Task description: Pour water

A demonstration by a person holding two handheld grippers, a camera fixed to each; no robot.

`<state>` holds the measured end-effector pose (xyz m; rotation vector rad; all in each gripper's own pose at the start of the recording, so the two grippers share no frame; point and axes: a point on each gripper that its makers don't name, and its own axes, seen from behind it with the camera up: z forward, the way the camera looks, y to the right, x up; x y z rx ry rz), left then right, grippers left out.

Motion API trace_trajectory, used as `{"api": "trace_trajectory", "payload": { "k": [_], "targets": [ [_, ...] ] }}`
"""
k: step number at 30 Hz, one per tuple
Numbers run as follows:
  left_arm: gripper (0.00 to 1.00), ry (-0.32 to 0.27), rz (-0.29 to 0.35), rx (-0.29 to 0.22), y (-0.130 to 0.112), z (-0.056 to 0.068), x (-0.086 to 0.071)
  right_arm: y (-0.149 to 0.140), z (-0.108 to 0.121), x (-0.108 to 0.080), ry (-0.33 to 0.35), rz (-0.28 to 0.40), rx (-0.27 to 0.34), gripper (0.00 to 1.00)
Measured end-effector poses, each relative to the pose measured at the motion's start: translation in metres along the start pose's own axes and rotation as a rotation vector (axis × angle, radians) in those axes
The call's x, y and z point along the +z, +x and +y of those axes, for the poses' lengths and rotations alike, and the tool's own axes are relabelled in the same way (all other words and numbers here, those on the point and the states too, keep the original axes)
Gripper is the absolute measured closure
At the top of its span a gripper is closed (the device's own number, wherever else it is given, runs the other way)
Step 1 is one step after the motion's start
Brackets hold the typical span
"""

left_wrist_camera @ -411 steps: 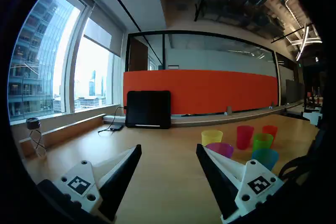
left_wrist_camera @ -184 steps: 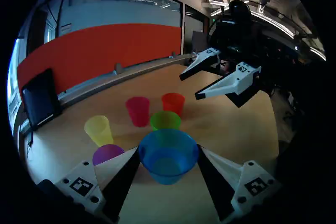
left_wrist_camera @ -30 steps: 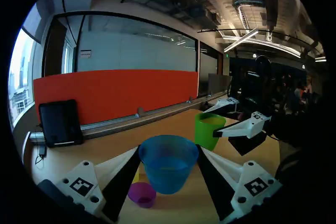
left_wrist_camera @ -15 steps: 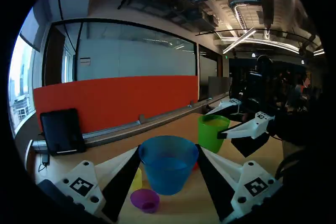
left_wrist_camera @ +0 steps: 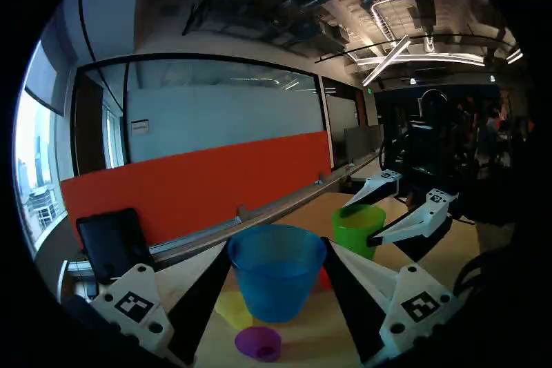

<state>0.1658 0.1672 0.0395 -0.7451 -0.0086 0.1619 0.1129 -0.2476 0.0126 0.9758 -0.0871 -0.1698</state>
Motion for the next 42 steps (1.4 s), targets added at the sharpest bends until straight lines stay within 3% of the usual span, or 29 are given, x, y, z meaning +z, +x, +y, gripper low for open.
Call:
{"api": "trace_trajectory", "payload": {
  "k": [8,30,42],
  "targets": [
    [0.11,0.039,0.036,0.125,0.023,-0.006,0.001,-0.003,-0.008,0.001,0.014,-0.002,-0.035,0.06],
    [0.11,0.087,0.091,0.425,0.073,0.003,0.008,-0.003,-0.026,0.003,0.033,0.022,-0.037,0.07],
    [0.11,0.101,0.089,0.545,0.088,0.008,0.009,-0.005,-0.035,0.008,0.052,0.032,-0.03,0.07]
  ]
}}
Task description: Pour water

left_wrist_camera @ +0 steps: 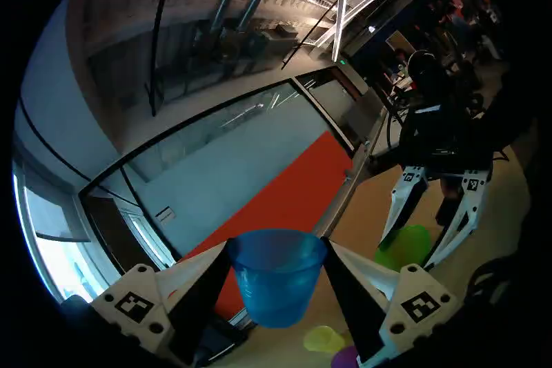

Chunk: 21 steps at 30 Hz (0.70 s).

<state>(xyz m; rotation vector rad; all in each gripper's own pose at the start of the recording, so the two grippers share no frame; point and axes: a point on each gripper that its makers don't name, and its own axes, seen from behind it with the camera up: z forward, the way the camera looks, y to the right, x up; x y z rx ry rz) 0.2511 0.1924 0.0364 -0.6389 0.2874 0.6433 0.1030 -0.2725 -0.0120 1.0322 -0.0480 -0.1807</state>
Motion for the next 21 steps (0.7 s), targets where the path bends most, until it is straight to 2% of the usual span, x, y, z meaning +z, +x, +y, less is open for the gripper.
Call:
{"api": "trace_trajectory", "payload": {
  "k": [8,21],
  "targets": [
    [0.11,0.004,0.0,0.078,0.009,-0.002,0.001,-0.002,-0.007,0.003,0.018,0.001,0.004,0.07],
    [0.11,0.011,0.01,0.16,0.019,-0.005,0.003,-0.004,-0.017,0.007,0.037,0.004,0.016,0.07]
  ]
}}
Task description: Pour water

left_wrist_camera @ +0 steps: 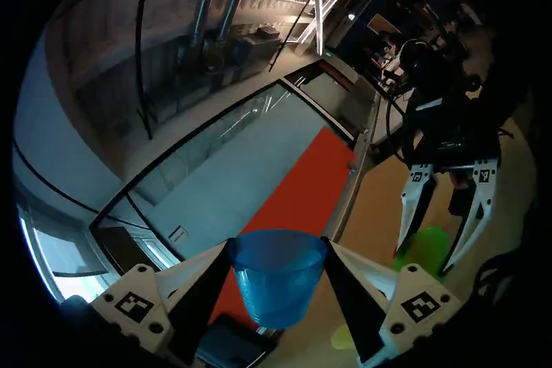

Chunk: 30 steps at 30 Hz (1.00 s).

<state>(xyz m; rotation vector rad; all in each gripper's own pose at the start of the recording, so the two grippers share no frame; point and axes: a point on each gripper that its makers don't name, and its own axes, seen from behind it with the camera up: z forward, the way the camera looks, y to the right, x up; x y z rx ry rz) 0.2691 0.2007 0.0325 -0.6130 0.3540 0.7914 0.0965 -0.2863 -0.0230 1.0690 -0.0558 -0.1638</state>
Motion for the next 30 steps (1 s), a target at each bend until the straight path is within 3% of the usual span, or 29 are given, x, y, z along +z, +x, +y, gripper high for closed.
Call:
{"api": "trace_trajectory", "payload": {
  "k": [30],
  "targets": [
    [0.11,0.006,0.02,0.218,0.02,0.0,0.006,-0.001,-0.003,0.01,0.01,0.001,0.007,0.07]
  ]
}}
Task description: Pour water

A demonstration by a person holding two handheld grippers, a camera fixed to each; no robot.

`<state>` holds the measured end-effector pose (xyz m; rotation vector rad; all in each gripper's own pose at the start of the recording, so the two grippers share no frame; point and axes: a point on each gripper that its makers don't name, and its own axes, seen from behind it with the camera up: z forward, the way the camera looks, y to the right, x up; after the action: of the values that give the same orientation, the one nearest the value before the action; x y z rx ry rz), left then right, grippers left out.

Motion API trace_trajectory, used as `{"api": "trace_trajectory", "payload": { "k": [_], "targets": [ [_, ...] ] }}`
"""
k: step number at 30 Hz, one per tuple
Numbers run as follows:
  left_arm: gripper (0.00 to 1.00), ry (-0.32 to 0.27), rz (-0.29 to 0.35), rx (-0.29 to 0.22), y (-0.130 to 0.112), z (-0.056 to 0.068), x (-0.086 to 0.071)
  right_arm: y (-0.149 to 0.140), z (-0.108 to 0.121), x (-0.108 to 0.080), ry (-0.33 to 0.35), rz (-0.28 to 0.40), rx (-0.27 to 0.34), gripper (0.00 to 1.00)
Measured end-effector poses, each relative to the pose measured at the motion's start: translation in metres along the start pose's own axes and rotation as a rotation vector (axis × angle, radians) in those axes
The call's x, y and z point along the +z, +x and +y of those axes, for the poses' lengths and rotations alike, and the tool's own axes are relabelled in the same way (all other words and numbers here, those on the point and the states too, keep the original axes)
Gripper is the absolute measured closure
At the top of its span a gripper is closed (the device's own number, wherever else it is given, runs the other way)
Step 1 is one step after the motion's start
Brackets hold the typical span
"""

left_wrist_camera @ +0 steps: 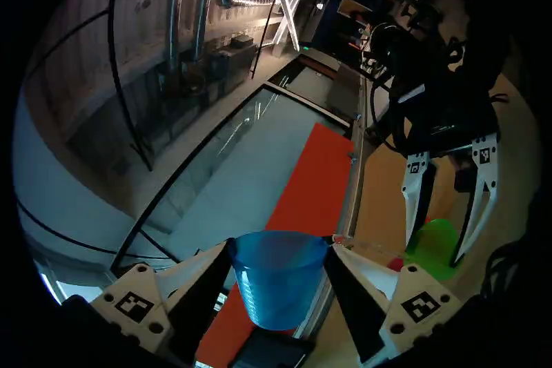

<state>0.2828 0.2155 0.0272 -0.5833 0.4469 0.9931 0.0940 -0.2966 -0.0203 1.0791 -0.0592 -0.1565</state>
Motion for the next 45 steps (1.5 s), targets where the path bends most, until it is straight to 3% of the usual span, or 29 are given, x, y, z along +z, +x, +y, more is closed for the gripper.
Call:
{"api": "trace_trajectory", "payload": {
  "k": [45],
  "targets": [
    [0.11,0.01,0.029,0.157,0.018,-0.001,0.001,0.005,0.001,-0.004,-0.007,0.011,-0.018,0.08]
  ]
}}
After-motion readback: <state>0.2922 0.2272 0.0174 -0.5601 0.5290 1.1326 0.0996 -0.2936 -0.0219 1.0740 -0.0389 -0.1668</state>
